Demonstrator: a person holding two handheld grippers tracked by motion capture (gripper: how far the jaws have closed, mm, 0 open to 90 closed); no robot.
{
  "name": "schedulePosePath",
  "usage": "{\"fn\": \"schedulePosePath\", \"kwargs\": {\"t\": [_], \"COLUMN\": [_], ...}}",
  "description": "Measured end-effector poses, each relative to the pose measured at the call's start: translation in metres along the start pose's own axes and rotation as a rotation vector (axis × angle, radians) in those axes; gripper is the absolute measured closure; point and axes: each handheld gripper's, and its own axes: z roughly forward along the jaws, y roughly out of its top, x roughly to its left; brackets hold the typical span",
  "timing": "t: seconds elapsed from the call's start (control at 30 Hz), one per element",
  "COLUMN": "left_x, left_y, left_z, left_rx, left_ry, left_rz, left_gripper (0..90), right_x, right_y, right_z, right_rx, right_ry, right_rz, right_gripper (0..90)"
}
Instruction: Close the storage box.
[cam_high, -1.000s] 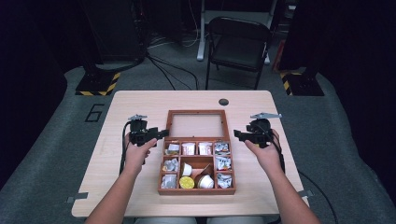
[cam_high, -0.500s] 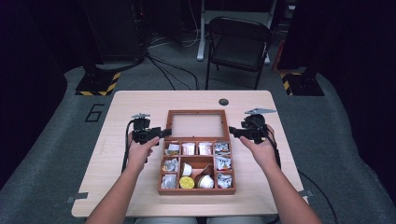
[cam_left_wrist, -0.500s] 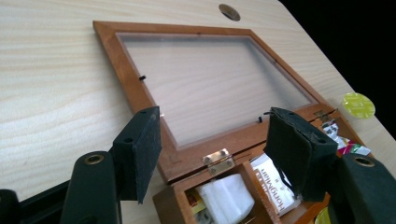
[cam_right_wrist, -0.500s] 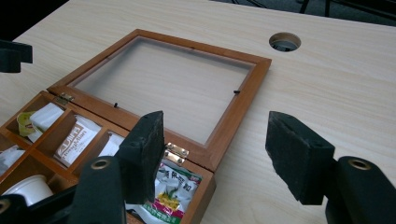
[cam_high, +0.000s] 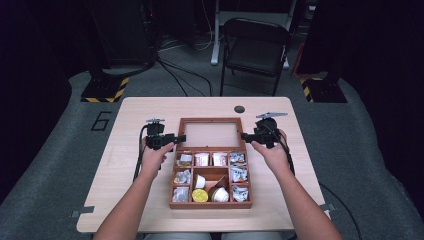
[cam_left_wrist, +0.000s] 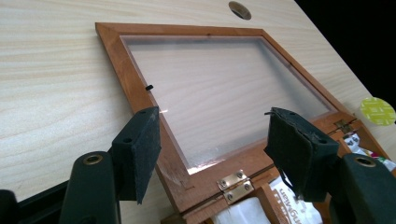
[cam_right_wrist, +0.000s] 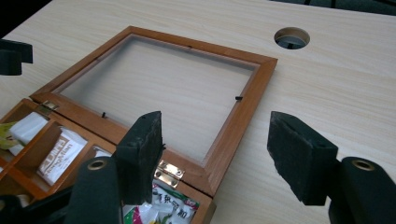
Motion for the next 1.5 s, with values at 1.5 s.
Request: {"fn": "schedulePosePath", "kwargs": {"t": [1.5], "left_x": [0.014], "left_y": [-0.011], "left_z": [0.034], "left_rx": [0.076], "left_ry": [0.049], "left_rz": [-0.085], "left_gripper": [33.7], "right_x": [0.002], "right_y": [-0.02], "right_z": [0.071], "right_rx": [0.17], "right_ry": [-0.005], "right_rz": [0.099], "right_gripper": [31.9]}}
